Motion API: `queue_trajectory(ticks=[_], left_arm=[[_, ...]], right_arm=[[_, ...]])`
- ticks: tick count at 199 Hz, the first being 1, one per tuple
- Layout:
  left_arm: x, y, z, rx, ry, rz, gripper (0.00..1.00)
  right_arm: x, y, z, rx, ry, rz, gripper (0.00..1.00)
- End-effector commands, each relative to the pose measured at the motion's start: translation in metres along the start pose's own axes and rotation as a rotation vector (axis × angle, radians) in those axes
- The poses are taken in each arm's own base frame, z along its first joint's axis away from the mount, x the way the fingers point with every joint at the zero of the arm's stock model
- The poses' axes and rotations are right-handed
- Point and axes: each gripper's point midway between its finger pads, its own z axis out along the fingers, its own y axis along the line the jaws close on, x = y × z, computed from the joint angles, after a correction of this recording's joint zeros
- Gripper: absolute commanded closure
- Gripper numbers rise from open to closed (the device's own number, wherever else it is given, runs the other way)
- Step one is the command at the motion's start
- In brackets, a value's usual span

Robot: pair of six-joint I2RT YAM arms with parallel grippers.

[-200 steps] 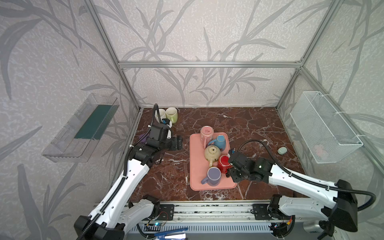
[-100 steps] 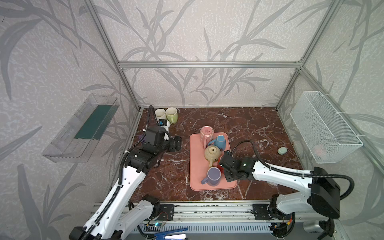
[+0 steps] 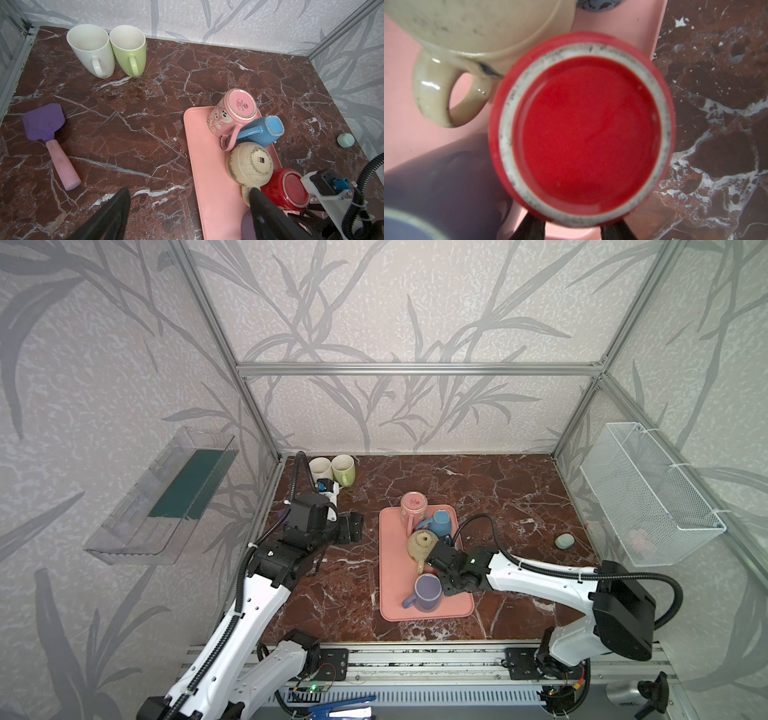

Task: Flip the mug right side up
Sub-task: 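Lower the right gripper onto the upside-down red mug's base and close it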

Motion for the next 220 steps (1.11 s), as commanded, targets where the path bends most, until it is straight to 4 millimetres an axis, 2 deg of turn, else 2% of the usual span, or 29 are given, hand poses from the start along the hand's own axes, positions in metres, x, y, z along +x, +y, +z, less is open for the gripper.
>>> queue_trajectory(ticks=[1, 13, 44, 106, 122, 125, 135, 168, 220], left_arm=[[0.0, -0.004, 0.0, 0.02, -0.006, 0.002, 0.13], [0.0, -0.003, 0.0, 0.018, -0.006, 0.002, 0.13], [0.001, -0.004, 0.001, 0.019, -0.001, 0.001, 0.13], [0.0, -0.003, 0.001, 0.019, -0.005, 0.001, 0.13], [0.001, -0.003, 0.001, 0.02, -0.005, 0.001, 0.13], [0.001, -0.003, 0.002, 0.019, -0.004, 0.0, 0.13], [0.001, -0.003, 0.002, 0.019, -0.005, 0.001, 0.13], [-0.001, -0.007, -0.001, 0.042, -0.015, -0.001, 0.13], [-0.006, -0.02, -0.005, 0.122, -0.069, -0.023, 0.13]], right_arm=[[-0.007, -0.001, -0.001, 0.01, -0.007, 0.002, 0.64], [-0.008, -0.001, 0.0, 0.012, -0.004, -0.003, 0.71], [-0.008, -0.002, 0.004, 0.02, 0.011, -0.002, 0.76], [-0.006, -0.003, 0.009, 0.023, 0.027, -0.01, 0.79], [-0.006, -0.003, 0.009, 0.023, 0.029, -0.013, 0.87], [-0.006, -0.003, 0.009, 0.022, 0.03, -0.014, 0.93], [-0.006, -0.003, 0.009, 0.02, 0.03, -0.014, 1.0], [-0.006, -0.003, 0.004, 0.004, 0.027, -0.03, 1.0], [-0.012, -0.008, -0.019, -0.044, -0.032, -0.051, 1.0]])
